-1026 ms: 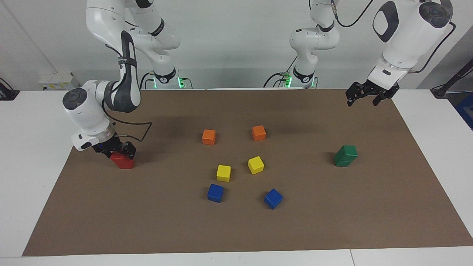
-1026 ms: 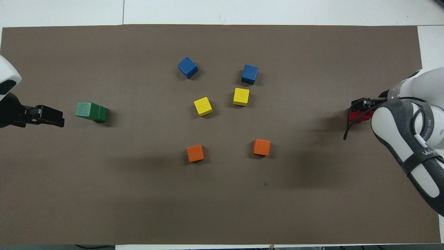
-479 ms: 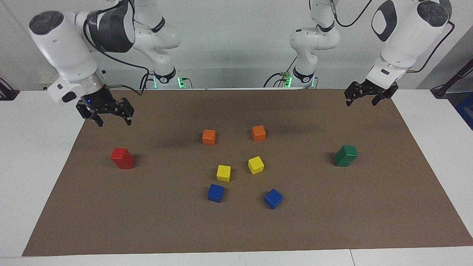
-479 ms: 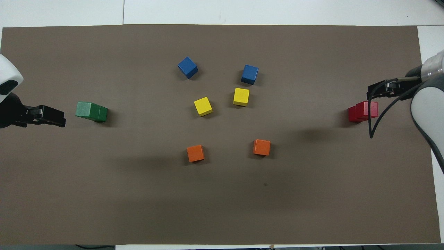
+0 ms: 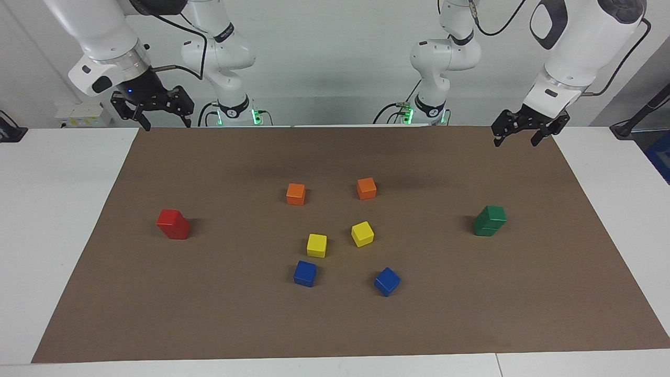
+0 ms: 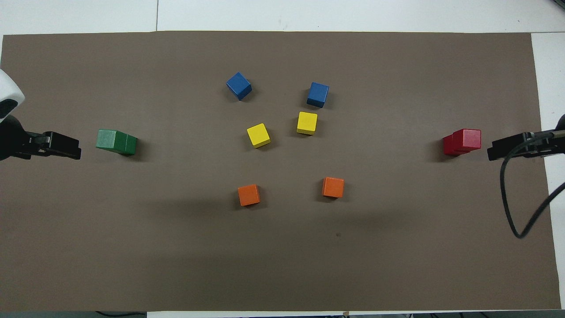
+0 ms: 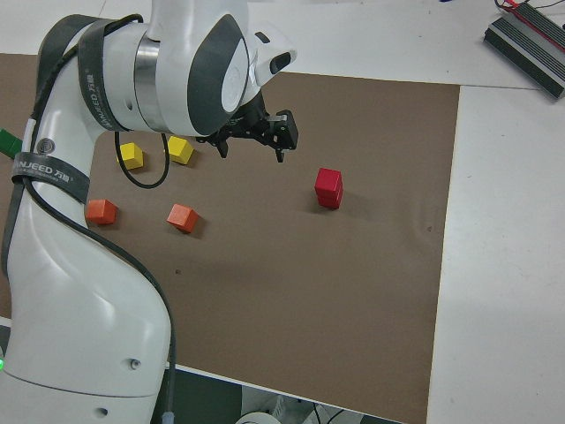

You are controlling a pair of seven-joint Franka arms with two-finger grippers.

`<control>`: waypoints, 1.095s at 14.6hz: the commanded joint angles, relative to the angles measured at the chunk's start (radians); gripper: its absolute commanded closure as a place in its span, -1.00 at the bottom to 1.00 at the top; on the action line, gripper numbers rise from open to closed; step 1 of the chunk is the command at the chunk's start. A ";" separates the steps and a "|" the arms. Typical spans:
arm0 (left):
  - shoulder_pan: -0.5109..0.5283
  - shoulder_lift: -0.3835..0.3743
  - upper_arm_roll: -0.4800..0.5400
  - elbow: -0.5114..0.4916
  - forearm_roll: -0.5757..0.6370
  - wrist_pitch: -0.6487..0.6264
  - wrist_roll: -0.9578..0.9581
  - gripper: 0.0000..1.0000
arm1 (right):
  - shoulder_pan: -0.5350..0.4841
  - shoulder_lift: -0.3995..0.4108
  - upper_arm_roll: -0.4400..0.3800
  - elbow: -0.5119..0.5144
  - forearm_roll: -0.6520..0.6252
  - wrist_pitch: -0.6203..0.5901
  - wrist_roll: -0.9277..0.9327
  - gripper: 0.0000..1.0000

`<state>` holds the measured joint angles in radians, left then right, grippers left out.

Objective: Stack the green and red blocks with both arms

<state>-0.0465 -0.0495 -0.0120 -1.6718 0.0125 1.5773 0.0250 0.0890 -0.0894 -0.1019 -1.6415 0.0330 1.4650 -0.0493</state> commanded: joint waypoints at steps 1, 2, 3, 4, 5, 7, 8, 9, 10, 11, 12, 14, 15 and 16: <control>-0.003 0.000 0.003 0.014 -0.008 -0.013 -0.004 -1.00 | -0.009 0.013 0.002 0.008 -0.014 0.006 0.003 -1.00; -0.003 0.000 0.001 0.014 -0.008 -0.010 -0.004 -1.00 | -0.008 0.013 0.002 0.006 -0.031 0.014 0.002 -1.00; -0.003 0.000 0.001 0.014 -0.008 -0.008 -0.004 -1.00 | 0.000 0.011 0.004 0.005 -0.072 0.029 0.002 -1.00; -0.003 0.000 0.003 0.014 -0.008 -0.008 -0.004 -1.00 | -0.003 0.011 0.019 -0.007 -0.096 0.060 0.002 -1.00; -0.003 0.000 0.003 0.014 -0.008 -0.008 -0.004 -1.00 | -0.018 0.011 0.039 -0.017 -0.097 0.086 0.005 -1.00; -0.003 0.002 0.003 0.014 -0.008 -0.008 -0.005 -1.00 | -0.026 0.013 0.044 -0.034 -0.097 0.113 0.009 -1.00; -0.003 0.000 0.003 0.014 -0.008 -0.008 -0.005 -1.00 | -0.026 0.013 0.044 -0.041 -0.096 0.126 0.009 -1.00; -0.003 0.000 0.003 0.014 -0.008 -0.008 -0.005 -1.00 | -0.028 0.013 0.044 -0.050 -0.096 0.141 0.009 -1.00; -0.003 0.000 0.004 0.014 -0.008 -0.008 -0.005 -1.00 | -0.028 0.017 0.044 -0.054 -0.096 0.147 0.009 -1.00; -0.003 0.000 0.004 0.014 -0.008 -0.007 -0.005 -1.00 | -0.028 0.020 0.044 -0.055 -0.096 0.149 0.009 -1.00; -0.003 0.000 0.004 0.012 -0.008 -0.007 -0.005 -1.00 | -0.028 0.020 0.044 -0.055 -0.094 0.149 0.009 -1.00; -0.003 -0.001 0.006 0.010 -0.008 -0.005 -0.005 -1.00 | -0.034 0.020 0.044 -0.055 -0.091 0.147 0.008 -1.00; -0.003 -0.001 0.006 0.010 -0.008 -0.005 -0.004 -1.00 | -0.035 0.020 0.044 -0.055 -0.090 0.146 0.008 -1.00; -0.003 0.000 0.006 0.010 -0.008 -0.005 -0.005 -1.00 | -0.040 0.020 0.045 -0.055 -0.087 0.146 0.008 -1.00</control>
<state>-0.0465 -0.0494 -0.0108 -1.6697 0.0125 1.5775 0.0251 0.0732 -0.0608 -0.0753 -1.6807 -0.0456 1.5929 -0.0492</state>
